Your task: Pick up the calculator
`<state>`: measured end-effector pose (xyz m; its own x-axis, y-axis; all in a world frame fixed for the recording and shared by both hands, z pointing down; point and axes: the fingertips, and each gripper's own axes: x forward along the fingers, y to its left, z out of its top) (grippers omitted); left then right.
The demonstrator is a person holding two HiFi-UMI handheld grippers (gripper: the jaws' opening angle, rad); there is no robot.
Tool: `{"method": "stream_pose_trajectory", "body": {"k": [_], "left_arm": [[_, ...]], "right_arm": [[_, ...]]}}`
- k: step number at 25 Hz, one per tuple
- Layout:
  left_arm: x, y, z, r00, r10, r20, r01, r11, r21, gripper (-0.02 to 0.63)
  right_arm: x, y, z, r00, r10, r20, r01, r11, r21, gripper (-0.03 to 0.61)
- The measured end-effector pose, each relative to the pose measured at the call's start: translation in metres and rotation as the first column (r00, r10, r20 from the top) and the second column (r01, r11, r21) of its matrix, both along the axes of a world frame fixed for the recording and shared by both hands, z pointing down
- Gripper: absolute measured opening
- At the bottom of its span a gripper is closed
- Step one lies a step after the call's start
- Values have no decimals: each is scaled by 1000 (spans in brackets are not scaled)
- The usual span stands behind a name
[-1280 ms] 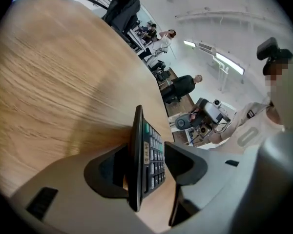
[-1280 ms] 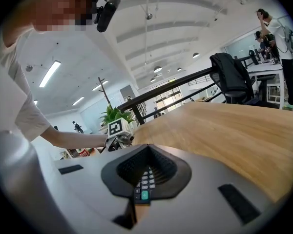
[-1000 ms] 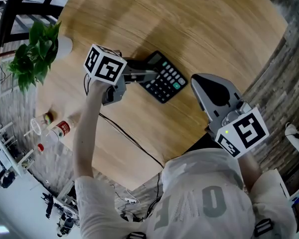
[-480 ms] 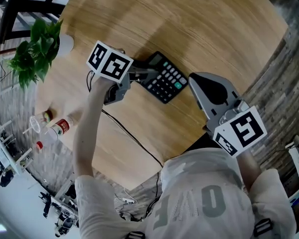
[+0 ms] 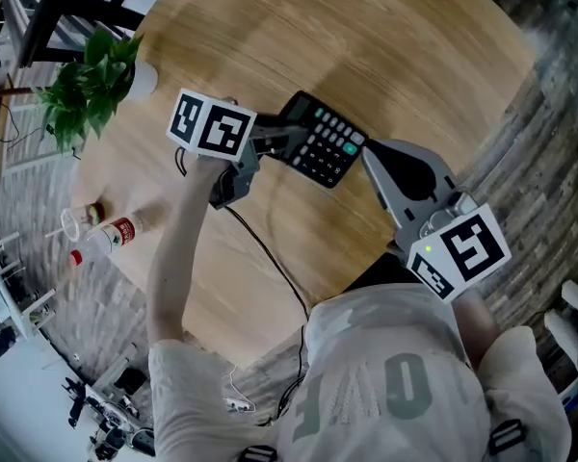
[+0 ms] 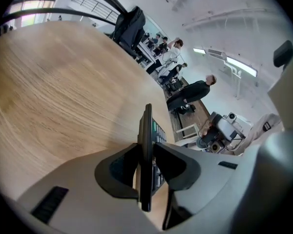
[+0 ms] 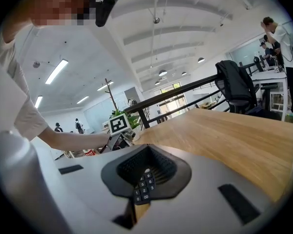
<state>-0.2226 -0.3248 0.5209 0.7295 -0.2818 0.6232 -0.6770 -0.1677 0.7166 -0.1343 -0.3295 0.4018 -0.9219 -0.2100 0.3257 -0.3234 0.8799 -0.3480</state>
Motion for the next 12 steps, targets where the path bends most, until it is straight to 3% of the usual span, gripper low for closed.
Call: {"method": "stream_pose_trajectory", "body": {"k": [3, 6, 9, 12], "left_arm": [[2, -7, -32, 997, -72, 7, 71, 993, 95, 121], [10, -11, -74, 985, -158, -66, 168, 967, 190, 121], [20, -6, -118, 965, -227, -134, 257, 924, 282, 121], [22, 3, -161, 943, -303, -137, 333, 854, 399, 121]], "right_arm": [[5, 5, -18, 1000, 7, 20, -8, 999, 41, 18], [13, 12, -36, 1000, 25, 18, -26, 996, 90, 18], [22, 22, -61, 998, 42, 39, -48, 989, 143, 18], [29, 33, -91, 994, 67, 88, -83, 975, 204, 18]]}}
